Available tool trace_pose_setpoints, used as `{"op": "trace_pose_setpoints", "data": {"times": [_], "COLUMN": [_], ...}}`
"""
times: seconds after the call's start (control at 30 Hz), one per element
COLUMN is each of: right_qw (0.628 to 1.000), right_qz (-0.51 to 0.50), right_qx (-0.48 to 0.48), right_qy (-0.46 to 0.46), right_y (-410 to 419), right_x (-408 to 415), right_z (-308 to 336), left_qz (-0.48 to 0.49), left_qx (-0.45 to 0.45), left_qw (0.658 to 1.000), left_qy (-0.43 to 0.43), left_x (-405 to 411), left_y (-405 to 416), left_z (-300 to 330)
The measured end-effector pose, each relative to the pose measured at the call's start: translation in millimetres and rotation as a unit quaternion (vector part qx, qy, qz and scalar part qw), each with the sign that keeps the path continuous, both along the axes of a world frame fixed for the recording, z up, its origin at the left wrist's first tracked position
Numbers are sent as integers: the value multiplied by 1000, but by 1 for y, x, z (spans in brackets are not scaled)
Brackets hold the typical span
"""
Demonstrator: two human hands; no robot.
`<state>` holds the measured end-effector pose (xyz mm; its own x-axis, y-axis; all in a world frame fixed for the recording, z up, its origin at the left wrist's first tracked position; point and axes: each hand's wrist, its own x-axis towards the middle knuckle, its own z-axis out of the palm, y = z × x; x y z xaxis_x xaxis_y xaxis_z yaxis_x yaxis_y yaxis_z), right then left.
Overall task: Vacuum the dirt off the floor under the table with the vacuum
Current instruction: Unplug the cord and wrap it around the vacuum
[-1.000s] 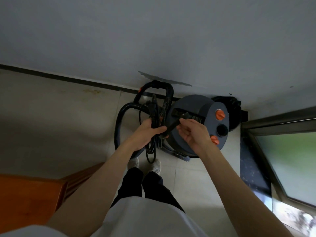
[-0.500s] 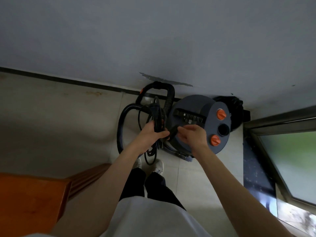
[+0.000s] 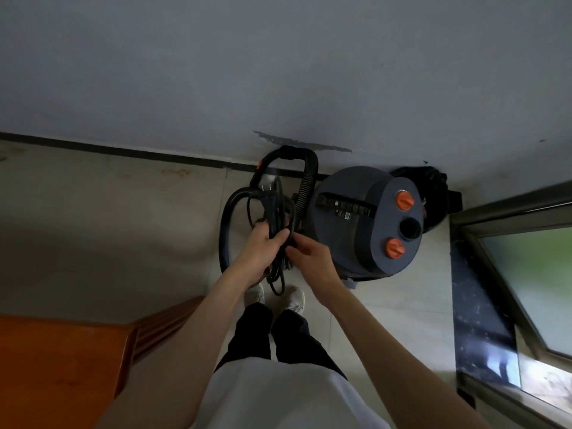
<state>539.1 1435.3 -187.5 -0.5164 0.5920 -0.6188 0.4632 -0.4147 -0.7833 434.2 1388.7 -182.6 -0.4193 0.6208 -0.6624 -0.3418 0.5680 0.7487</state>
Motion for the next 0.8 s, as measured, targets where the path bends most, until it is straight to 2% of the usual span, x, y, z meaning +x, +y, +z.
{"op": "trace_pose_setpoints", "data": {"times": [0.13, 0.27, 0.33, 0.4, 0.53, 0.67, 0.7, 0.77, 0.8], "right_qw": [998, 981, 972, 969, 973, 979, 981, 982, 982], "right_qz": [-30, -104, -126, -124, -102, -87, -83, -76, -68], "right_qx": [-33, -127, -151, -160, -160, -144, -138, -137, -139], "right_qy": [33, 99, 125, 139, 134, 115, 110, 106, 108], "right_y": [-1, -2, 2, 5, 9, 13, 14, 15, 15], "right_x": [-2, -5, -3, -2, 0, -2, -3, -5, -5], "right_z": [-5, -8, -7, -6, -4, -5, -6, -6, -6], "left_qz": [-60, -77, -119, -189, -275, -325, -327, -334, -339], "left_qx": [-38, -42, -24, -14, -29, -92, -108, -126, -127], "left_qw": [995, 994, 989, 966, 898, 805, 790, 784, 794], "left_qy": [75, 67, 87, 177, 342, 488, 506, 507, 488], "left_x": [-1, 0, -4, -11, -24, -22, -20, -19, -20], "left_y": [3, 6, 4, 0, -6, -7, -7, -5, -5], "left_z": [4, 15, 20, 20, 15, 20, 21, 21, 20]}}
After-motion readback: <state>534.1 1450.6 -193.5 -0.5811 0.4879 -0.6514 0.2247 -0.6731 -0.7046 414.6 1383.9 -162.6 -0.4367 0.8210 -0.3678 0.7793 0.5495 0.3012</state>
